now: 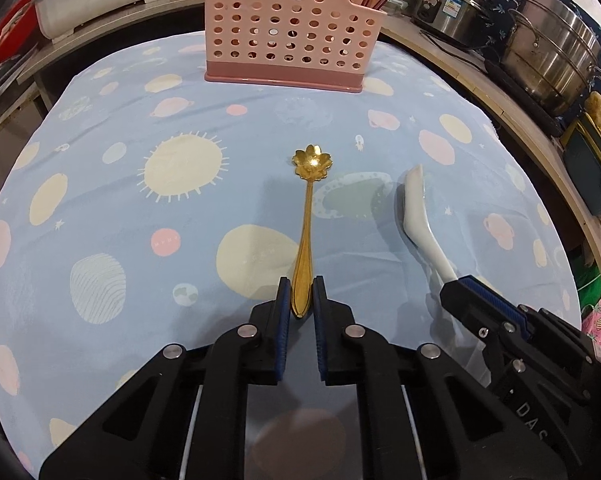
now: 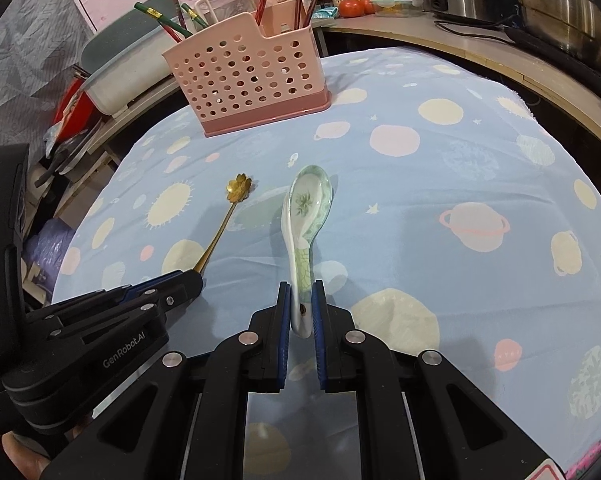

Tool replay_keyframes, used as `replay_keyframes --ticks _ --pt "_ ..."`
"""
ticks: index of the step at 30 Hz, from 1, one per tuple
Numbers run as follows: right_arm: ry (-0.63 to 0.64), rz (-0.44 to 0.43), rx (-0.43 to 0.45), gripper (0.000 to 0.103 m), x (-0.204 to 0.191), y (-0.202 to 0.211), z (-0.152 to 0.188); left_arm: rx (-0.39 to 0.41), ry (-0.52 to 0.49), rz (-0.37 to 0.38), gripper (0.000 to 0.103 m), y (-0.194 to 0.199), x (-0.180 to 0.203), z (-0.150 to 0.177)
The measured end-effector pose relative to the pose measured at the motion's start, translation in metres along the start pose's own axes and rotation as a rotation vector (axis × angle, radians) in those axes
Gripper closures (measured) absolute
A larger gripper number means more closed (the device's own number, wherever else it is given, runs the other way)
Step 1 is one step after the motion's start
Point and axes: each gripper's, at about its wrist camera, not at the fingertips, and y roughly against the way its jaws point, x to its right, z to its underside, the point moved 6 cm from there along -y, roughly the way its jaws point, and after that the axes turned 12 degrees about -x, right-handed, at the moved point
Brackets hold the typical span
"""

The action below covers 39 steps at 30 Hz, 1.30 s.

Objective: Organize utensils
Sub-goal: 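Close the right tool on the white ceramic spoon while the left tool grasps the gold spoon, then lift both held spoons and carry them over the pink basket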

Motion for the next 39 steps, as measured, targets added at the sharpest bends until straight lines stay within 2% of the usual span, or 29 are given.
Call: replay_keyframes --ticks 10,19,21,22,32,39 --pt "0.005 -0.041 0.062 0.093 -0.009 0.032 -0.004 0.075 0.014 0.013 0.093 0.043 -0.003 0.001" --pt "0.008 -0.082 0.129 0.093 -0.018 0.062 -0.017 0.148 0.02 0.024 0.094 0.079 -0.006 -0.013" --pt "0.008 -0.091 0.137 0.093 -0.019 0.066 -0.019 0.155 0.019 0.027 0.095 0.084 -0.007 -0.016" --pt "0.008 -0.096 0.139 0.093 -0.019 0.067 -0.02 0.157 0.019 0.028 0.103 0.086 -0.006 -0.017" --pt "0.01 -0.112 0.149 0.096 -0.024 0.073 -0.026 0.169 0.012 0.035 0.103 0.099 -0.006 -0.026" --pt "0.015 -0.114 0.189 0.096 -0.024 0.086 -0.046 0.188 0.003 0.043 0.103 0.113 -0.005 -0.04"
